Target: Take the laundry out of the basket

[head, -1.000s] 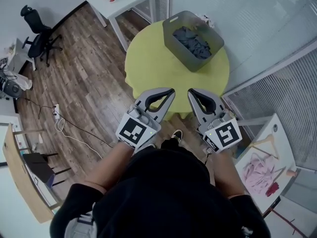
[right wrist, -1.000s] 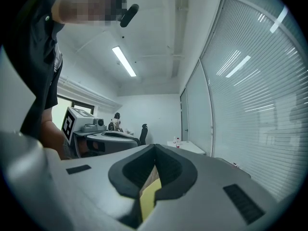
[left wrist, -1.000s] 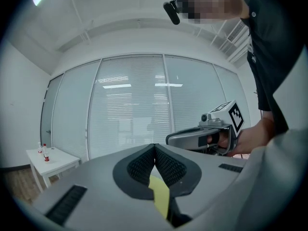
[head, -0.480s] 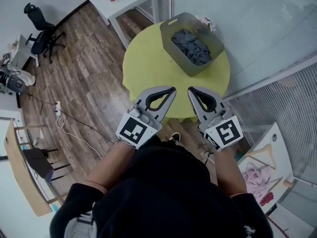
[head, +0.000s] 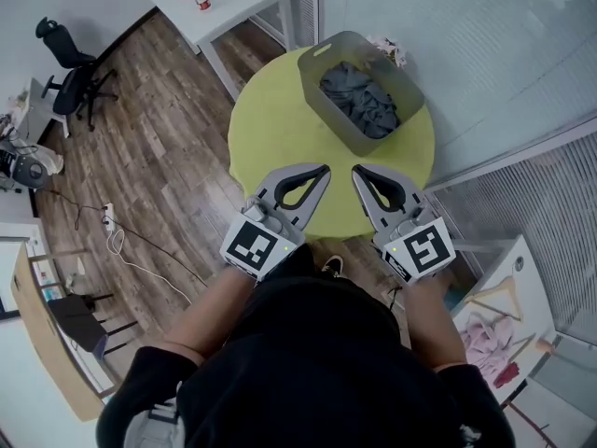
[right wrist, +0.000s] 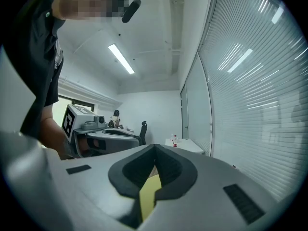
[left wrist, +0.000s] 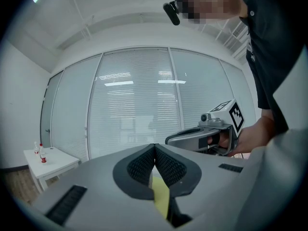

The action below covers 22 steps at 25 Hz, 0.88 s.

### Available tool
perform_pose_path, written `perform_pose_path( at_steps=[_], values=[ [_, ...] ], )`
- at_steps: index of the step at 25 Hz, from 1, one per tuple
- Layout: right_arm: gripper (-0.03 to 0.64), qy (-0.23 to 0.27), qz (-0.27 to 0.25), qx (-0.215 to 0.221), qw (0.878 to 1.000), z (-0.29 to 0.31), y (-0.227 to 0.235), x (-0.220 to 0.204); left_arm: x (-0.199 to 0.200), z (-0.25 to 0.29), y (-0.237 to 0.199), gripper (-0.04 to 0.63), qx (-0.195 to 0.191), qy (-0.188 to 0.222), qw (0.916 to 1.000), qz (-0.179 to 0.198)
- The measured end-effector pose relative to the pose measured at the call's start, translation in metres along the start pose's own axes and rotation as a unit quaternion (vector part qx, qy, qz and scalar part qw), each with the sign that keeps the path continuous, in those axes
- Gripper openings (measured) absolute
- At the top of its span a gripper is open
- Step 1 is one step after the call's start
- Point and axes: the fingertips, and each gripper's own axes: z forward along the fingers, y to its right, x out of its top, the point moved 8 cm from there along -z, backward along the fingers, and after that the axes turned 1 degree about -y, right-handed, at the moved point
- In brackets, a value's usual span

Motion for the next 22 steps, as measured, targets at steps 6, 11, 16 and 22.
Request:
perform_pose_path(
  at_steps=[6, 11, 16, 22],
  values=[
    [0.023, -0.015, 0.005, -0.026, 1.000, 0.039, 0.021, -0.002, -0.005, 0.023, -0.052, 0.009, -0.027, 0.000, 0.9996, -0.005],
    [0.023, -0.030, 0.010, -0.055, 0.998, 0.075, 0.039, -0.003, -0.008, 0.040, -0.095, 0.009, -0.054, 0.003, 0.9985, -0.008],
    [0.023, -0.047, 0.014, -0.079, 0.996, 0.108, 0.047, -0.007, -0.014, 0.049, -0.143, 0.009, -0.075, 0.000, 0.9971, -0.014],
    [0.023, -0.065, 0.031, -0.112, 0.991, 0.131, 0.062, -0.021, -0.027, 0.064, -0.177, 0.009, -0.096, -0.011, 0.9953, -0.009]
  ],
)
